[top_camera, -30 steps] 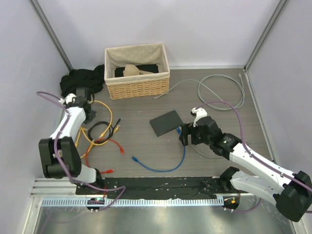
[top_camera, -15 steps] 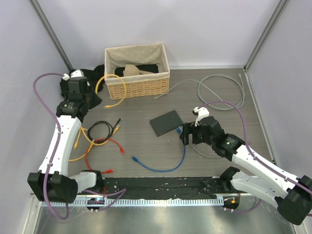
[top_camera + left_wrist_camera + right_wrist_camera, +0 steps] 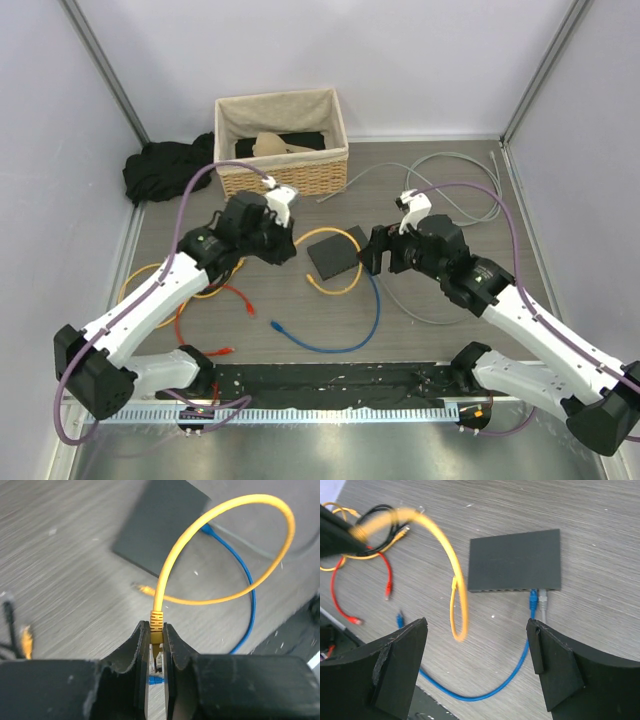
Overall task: Insert the plug into the switch port
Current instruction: Place the connector at the center of the board.
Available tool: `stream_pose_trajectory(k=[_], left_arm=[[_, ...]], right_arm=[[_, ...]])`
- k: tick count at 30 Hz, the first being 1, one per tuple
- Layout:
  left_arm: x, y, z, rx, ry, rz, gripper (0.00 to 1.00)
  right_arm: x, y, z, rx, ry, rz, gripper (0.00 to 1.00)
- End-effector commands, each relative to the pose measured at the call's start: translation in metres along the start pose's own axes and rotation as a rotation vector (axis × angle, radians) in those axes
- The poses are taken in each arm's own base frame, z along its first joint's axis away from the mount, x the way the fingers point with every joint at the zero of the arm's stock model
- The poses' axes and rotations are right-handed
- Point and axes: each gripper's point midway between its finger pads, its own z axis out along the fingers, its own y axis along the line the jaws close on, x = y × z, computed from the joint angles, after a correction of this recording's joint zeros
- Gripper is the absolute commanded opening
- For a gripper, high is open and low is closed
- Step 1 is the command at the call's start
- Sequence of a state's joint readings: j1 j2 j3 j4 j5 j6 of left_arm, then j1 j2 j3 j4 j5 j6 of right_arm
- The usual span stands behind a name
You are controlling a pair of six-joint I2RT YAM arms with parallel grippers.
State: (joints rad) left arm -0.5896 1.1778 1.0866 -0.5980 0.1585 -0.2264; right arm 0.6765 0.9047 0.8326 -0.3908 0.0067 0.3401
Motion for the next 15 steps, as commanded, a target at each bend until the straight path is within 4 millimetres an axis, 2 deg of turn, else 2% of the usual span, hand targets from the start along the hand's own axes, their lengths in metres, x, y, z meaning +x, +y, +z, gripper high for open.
stream_pose_trajectory(k=[1, 3, 4, 9, 15], left_arm=[[0.0, -0.043, 0.012, 0.111, -0.042, 0.248, 0.15], [0.007, -0.048, 0.018, 0.095, -0.039, 0.311, 0.16], [0.008, -0.06, 0.019, 0.114, -0.051, 0.369, 0.16], [0.018, -0.07, 0.033, 0.102, -0.034, 0.419, 0.17], [0.032, -0.082, 0.047, 0.099, -0.02, 0.496, 0.18]], right_arm=[[-0.03, 0.023, -0.004, -0.081, -0.035, 0.026, 0.89], [-0.028, 0.031, 0.0, -0.112, -0.006, 0.035, 0.89], [-0.032, 0.035, -0.001, -0.129, -0.002, 0.039, 0.89], [-0.027, 0.044, 0.007, -0.166, 0.049, 0.055, 0.89], [0.002, 0.041, 0.016, -0.178, 0.138, 0.074, 0.88]])
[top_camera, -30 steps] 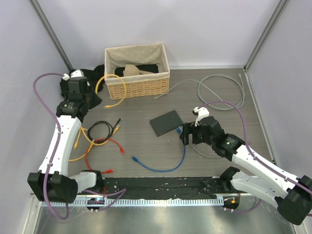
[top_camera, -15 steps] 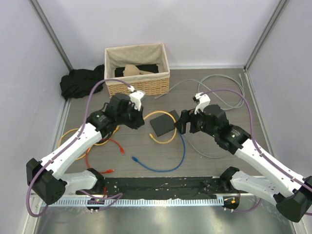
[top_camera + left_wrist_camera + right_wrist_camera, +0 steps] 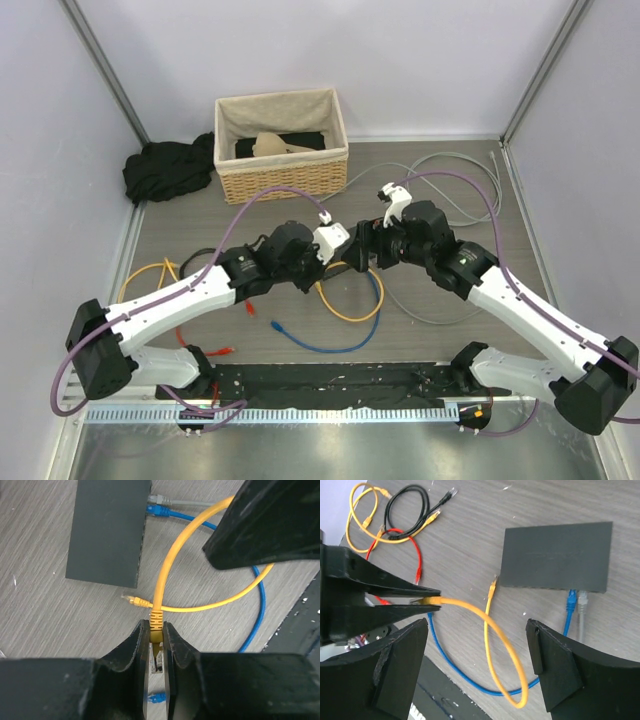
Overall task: Insert the plug into the switch port
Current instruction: Place the connector at the center of the board, then pick up the connector from the center of the board.
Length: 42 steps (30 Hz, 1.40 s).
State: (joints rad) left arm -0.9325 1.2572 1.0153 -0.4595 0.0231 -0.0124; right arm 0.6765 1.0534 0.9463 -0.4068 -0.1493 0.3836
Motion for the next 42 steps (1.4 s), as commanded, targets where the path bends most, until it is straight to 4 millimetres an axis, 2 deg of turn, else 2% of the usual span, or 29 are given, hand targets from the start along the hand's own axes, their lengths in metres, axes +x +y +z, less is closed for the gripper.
stream_pose_trajectory(k=[1, 4, 5, 11, 12, 15, 17, 23, 25, 28, 30, 31, 34, 36, 38, 41, 42], left_arm=[[-0.009, -0.001, 0.013, -0.042, -0.043, 0.071, 0.18], [-0.003, -0.006, 0.013, -0.056, -0.04, 0.088, 0.18], [-0.002, -0.003, 0.011, -0.082, -0.043, 0.091, 0.18], [0.01, -0.013, -0.003, -0.082, -0.098, 0.056, 0.18], [0.01, -0.016, -0.004, -0.083, -0.112, 0.038, 0.18], [0.03, -0.017, -0.006, -0.103, -0.103, 0.016, 0.19], [0.033, -0.018, -0.009, -0.106, -0.116, -0.012, 0.19], [0.043, -0.024, -0.002, -0.085, -0.118, -0.033, 0.27], [0.049, -0.021, 0.005, -0.105, -0.111, -0.036, 0.32], [0.052, -0.021, 0.019, -0.108, -0.111, -0.018, 0.35], [0.052, -0.019, 0.027, -0.125, -0.114, -0.007, 0.35], [0.058, -0.017, 0.036, -0.141, -0.087, -0.005, 0.36], [0.051, -0.009, 0.039, -0.199, -0.098, -0.063, 0.38], [0.043, 0.003, 0.032, -0.281, -0.143, -0.149, 0.4], [0.035, 0.015, 0.018, -0.345, -0.191, -0.229, 0.49], [0.033, 0.027, 0.002, -0.39, -0.233, -0.373, 0.57], [0.038, 0.031, 0.0, -0.407, -0.226, -0.406, 0.59]], right_arm=[[0.013, 0.007, 0.002, -0.054, 0.048, 0.033, 0.87], [0.022, 0.001, 0.003, -0.033, 0.06, 0.049, 0.86], [0.022, 0.0, 0.001, -0.024, 0.05, 0.048, 0.86], [0.023, -0.009, 0.002, 0.015, 0.04, 0.042, 0.86], [0.028, -0.013, 0.006, 0.028, 0.055, 0.042, 0.86], [0.039, -0.018, 0.013, 0.04, 0.093, 0.043, 0.85], [0.042, -0.016, 0.017, 0.021, 0.101, 0.049, 0.84], [0.06, -0.024, 0.028, 0.033, 0.134, 0.073, 0.83], [0.064, -0.029, 0.026, 0.053, 0.132, 0.073, 0.83], [0.071, -0.034, 0.025, 0.069, 0.135, 0.065, 0.83], [0.075, -0.037, 0.024, 0.073, 0.138, 0.064, 0.83], [0.076, -0.038, 0.023, 0.076, 0.137, 0.064, 0.83], [0.078, -0.038, 0.02, 0.073, 0.13, 0.059, 0.83], [0.077, -0.038, 0.016, 0.072, 0.114, 0.05, 0.83], [0.077, -0.04, 0.014, 0.077, 0.109, 0.034, 0.82], [0.082, -0.041, 0.015, 0.076, 0.118, 0.015, 0.83], [0.083, -0.04, 0.016, 0.073, 0.123, 0.007, 0.82]])
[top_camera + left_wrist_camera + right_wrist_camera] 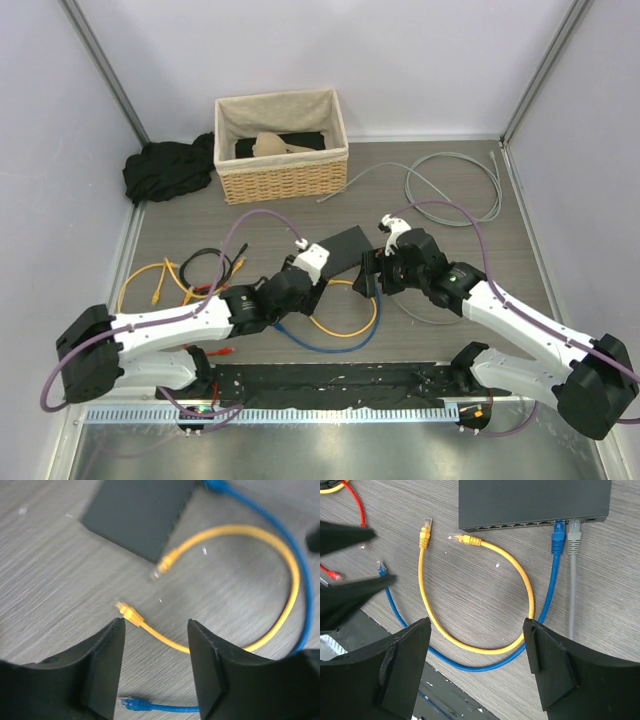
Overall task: Insert the plug into the switch port
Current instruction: Pick up the connector from the center of the board.
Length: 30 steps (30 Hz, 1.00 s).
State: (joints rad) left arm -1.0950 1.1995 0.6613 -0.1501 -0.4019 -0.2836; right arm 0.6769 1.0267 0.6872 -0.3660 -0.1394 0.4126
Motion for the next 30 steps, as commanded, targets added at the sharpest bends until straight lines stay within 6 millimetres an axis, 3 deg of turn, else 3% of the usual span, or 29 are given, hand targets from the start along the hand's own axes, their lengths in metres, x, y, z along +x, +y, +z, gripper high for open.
stream_pose_trajectory(k=[1, 8, 16, 19, 25, 30], left_arm=[[-0.036, 0.027, -0.018, -0.119, -0.139, -0.332, 0.62], [0.006, 0.053, -0.016, -0.274, 0.005, -0.596, 0.65], [0.042, 0.049, 0.002, -0.346, 0.19, -0.616, 0.64], [0.047, 0.046, 0.012, -0.357, 0.228, -0.616, 0.63], [0.023, 0.036, 0.03, -0.292, 0.191, -0.583, 0.64], [0.034, 0.044, 0.033, -0.331, 0.24, -0.605, 0.63]], right_arm=[[-0.005, 0.006, 0.003, -0.013, -0.033, -0.064, 0.82], [0.005, 0.018, 0.02, -0.009, -0.016, -0.126, 0.82], [0.016, 0.025, 0.032, -0.006, 0.0, -0.155, 0.82], [0.02, 0.025, 0.035, 0.009, -0.013, -0.175, 0.82], [0.023, 0.019, 0.038, 0.028, -0.05, -0.168, 0.82], [0.027, 0.017, 0.036, 0.029, -0.051, -0.159, 0.82]])
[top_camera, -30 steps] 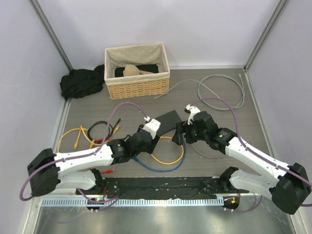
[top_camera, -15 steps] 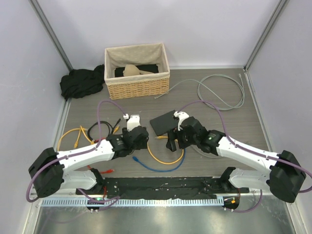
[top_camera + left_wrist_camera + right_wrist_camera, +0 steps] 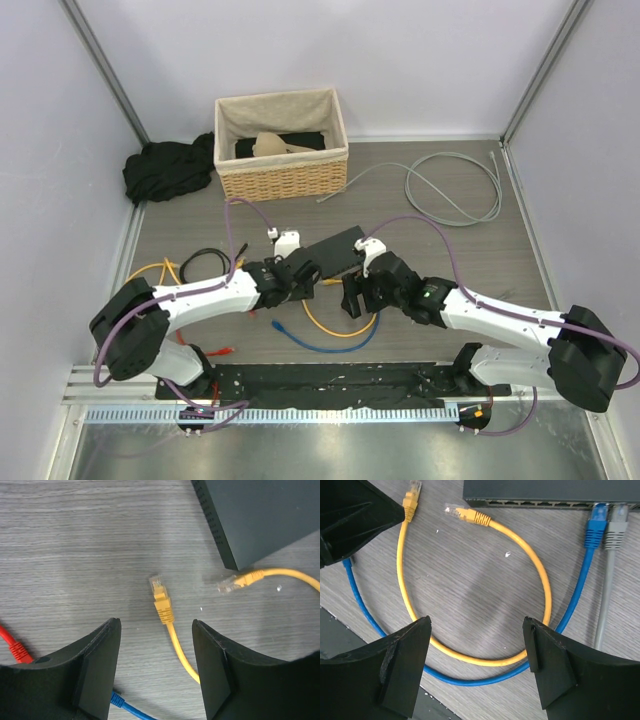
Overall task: Insert the plug into the switch port
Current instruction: Pick up the connector from the center of the board.
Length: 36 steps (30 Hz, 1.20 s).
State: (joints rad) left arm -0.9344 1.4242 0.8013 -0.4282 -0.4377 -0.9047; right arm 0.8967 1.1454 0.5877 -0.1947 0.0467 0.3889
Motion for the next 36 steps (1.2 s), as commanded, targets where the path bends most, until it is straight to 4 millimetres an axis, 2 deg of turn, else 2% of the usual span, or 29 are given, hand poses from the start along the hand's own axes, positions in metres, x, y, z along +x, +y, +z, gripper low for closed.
stream_pose_trajectory(k=[1, 7, 13, 16, 17, 19, 21, 22, 24, 26, 27, 29, 30, 34, 36], left_arm=[[-0.009, -0.002, 0.004, -0.007, -0.004, -0.027, 0.62], [0.004, -0.004, 0.017, -0.02, 0.047, -0.024, 0.56], [0.013, -0.01, 0.029, -0.028, 0.09, -0.025, 0.43], [0.02, -0.012, 0.03, -0.016, 0.118, -0.035, 0.26], [0.021, -0.01, 0.029, -0.019, 0.122, -0.037, 0.16], [0.021, -0.007, 0.026, -0.019, 0.111, -0.047, 0.08], [0.006, -0.009, 0.015, 0.014, 0.05, -0.071, 0.02], [-0.001, -0.008, 0.01, 0.03, 0.022, -0.075, 0.01], [-0.03, -0.015, -0.012, 0.103, -0.073, -0.106, 0.0], [-0.054, -0.019, -0.028, 0.159, -0.157, -0.093, 0.0], [-0.079, -0.027, -0.049, 0.24, -0.245, -0.129, 0.0], [-0.095, -0.034, -0.067, 0.332, -0.315, -0.096, 0.0], [-0.114, -0.044, -0.083, 0.413, -0.385, -0.123, 0.0], [-0.127, -0.062, -0.103, 0.578, -0.447, -0.117, 0.01], [-0.133, -0.076, -0.116, 0.677, -0.467, -0.139, 0.01]], right_arm=[[-0.02, 0.003, -0.003, -0.005, -0.093, 0.015, 0.82], [-0.015, 0.003, -0.001, -0.009, -0.086, 0.023, 0.82], [-0.013, 0.005, 0.002, -0.021, -0.079, 0.026, 0.82], [-0.015, 0.005, 0.001, -0.018, -0.087, 0.029, 0.82], [-0.016, 0.005, 0.0, -0.021, -0.089, 0.026, 0.82], [-0.02, 0.007, -0.002, -0.026, -0.1, 0.027, 0.82], [-0.024, 0.009, -0.005, -0.03, -0.11, 0.027, 0.82], [-0.033, 0.012, -0.011, -0.041, -0.137, 0.028, 0.82], [-0.042, 0.012, -0.017, -0.03, -0.161, 0.031, 0.82], [-0.062, 0.015, -0.028, -0.031, -0.216, 0.03, 0.82], [-0.067, 0.017, -0.032, -0.034, -0.225, 0.027, 0.82], [-0.088, 0.021, -0.046, -0.047, -0.282, 0.037, 0.82], [-0.094, 0.023, -0.05, -0.058, -0.291, 0.045, 0.82], [-0.13, 0.033, -0.074, -0.134, -0.367, 0.078, 0.82], [-0.141, 0.039, -0.081, -0.191, -0.38, 0.096, 0.82]])
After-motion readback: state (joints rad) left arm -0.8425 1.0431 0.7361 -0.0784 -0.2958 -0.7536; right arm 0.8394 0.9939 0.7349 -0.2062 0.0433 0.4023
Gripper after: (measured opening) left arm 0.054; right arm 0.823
